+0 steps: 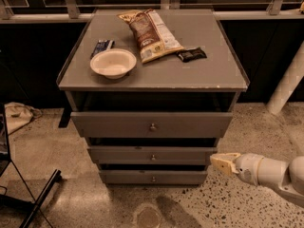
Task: Open bottom drawer
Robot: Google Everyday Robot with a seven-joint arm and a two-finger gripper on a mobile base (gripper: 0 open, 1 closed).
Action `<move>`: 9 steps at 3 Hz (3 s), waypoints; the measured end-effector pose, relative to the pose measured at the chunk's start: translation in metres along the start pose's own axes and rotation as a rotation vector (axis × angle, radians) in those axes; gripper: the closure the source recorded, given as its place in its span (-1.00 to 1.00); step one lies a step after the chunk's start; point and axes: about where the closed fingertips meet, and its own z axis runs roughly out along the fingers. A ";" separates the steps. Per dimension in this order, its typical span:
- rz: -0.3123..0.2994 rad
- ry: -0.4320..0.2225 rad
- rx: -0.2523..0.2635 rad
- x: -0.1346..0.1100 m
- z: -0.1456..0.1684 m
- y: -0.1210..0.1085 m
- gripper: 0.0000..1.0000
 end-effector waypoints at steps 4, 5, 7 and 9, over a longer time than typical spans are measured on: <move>0.264 -0.196 0.221 0.131 0.114 -0.032 1.00; 0.344 -0.179 0.366 0.187 0.145 -0.076 1.00; 0.350 -0.213 0.417 0.207 0.158 -0.092 1.00; 0.433 -0.233 0.452 0.260 0.214 -0.122 1.00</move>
Offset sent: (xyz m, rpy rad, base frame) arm 0.0016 0.0037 -0.1307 0.1540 -0.0446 -0.4039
